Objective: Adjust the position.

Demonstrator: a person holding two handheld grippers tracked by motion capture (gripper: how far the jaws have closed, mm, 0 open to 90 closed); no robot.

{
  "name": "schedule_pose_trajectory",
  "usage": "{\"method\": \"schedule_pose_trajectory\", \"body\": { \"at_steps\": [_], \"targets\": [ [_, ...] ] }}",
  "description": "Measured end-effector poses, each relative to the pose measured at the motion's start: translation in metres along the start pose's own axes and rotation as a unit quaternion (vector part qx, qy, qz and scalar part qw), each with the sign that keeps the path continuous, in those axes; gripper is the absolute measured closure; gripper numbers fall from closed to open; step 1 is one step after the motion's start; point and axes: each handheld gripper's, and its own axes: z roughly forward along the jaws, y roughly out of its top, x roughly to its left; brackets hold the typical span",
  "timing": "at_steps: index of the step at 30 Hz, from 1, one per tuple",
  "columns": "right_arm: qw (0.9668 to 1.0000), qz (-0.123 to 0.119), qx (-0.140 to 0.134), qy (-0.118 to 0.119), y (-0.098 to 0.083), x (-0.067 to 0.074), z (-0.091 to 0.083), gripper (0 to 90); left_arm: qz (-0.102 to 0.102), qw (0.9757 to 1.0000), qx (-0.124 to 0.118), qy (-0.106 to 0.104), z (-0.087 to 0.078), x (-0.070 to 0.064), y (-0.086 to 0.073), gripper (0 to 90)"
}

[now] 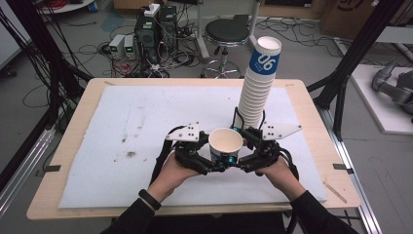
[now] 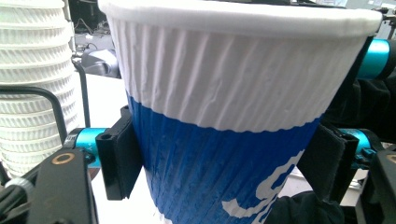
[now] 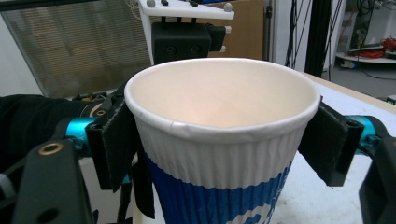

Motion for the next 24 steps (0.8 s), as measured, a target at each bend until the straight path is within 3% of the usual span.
{"method": "schedule_pose_trajectory", "body": {
  "at_steps": [12,24],
  "targets": [
    [0.9999,-0.009,0.007,0.007,0.001,-0.002,-0.004,18.6,0.011,0.9999,0.002,0.002,-0.003,0.0,0.001,25.3],
    [0.9997,-0.02,0.007,0.013,0.004,-0.004,-0.013,17.1,0.018,0.9996,-0.007,0.02,-0.016,0.005,0.002,25.6]
  ]
}}
